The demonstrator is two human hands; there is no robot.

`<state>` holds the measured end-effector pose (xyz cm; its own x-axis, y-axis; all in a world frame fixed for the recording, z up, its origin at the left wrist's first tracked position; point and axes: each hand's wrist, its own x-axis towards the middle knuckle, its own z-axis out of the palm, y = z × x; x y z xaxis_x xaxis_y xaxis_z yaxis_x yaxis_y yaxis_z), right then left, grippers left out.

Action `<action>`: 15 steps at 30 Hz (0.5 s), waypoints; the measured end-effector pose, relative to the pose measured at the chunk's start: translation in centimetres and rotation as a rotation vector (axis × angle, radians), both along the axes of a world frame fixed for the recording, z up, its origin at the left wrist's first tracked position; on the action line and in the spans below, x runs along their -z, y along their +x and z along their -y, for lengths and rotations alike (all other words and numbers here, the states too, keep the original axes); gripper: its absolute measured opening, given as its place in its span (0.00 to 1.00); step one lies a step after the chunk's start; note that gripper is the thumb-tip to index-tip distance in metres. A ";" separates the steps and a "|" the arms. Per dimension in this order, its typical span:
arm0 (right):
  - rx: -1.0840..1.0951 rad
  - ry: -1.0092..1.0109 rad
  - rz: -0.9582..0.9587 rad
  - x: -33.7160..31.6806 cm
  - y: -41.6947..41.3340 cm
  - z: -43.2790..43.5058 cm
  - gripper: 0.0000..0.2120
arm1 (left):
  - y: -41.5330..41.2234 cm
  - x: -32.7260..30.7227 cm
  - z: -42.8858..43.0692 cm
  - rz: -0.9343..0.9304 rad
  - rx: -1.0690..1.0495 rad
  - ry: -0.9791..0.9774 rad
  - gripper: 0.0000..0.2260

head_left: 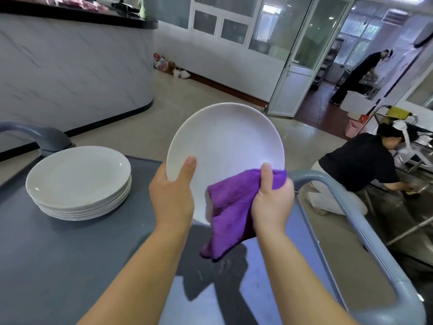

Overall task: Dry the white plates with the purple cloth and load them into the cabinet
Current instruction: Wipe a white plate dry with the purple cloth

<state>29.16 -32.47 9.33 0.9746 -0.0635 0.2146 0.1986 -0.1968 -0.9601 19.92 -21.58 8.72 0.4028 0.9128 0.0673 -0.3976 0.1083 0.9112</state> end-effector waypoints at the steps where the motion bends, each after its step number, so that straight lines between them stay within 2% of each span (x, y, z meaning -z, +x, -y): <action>1: 0.004 0.021 -0.039 0.9 -0.2 -0.1 0.20 | 0.0 0.1 0.2 -0.003 0.025 -0.008 0.05; 4: -0.040 -0.069 -0.008 0.5 0.9 0.5 0.19 | -0.8 1.0 -0.7 -0.045 0.182 -0.014 0.06; 7: -0.177 -0.251 0.157 -2.5 2.5 1.2 0.16 | -1.8 0.7 -2.6 -0.095 0.355 0.084 0.12; 8: -0.222 -0.325 0.214 -3.5 2.6 1.1 0.15 | -1.9 0.4 -2.9 -0.115 0.362 0.126 0.11; 10: -0.290 -0.444 0.311 -4.8 2.5 0.7 0.14 | -1.8 -0.3 -3.2 -0.159 0.277 0.191 0.04; 12: -0.281 -0.432 0.351 -5.1 2.2 0.5 0.15 | -1.7 -0.5 -3.0 -0.174 0.170 0.210 0.07; 15: -0.102 -0.199 0.224 -3.3 1.3 0.1 0.15 | -1.4 -0.7 -2.2 -0.105 0.104 0.193 0.09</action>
<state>30.44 -32.58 12.63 0.9007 0.0969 0.4234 0.4295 -0.3448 -0.8347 18.47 -19.33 9.43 0.5076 0.8406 0.1893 -0.2954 -0.0366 0.9547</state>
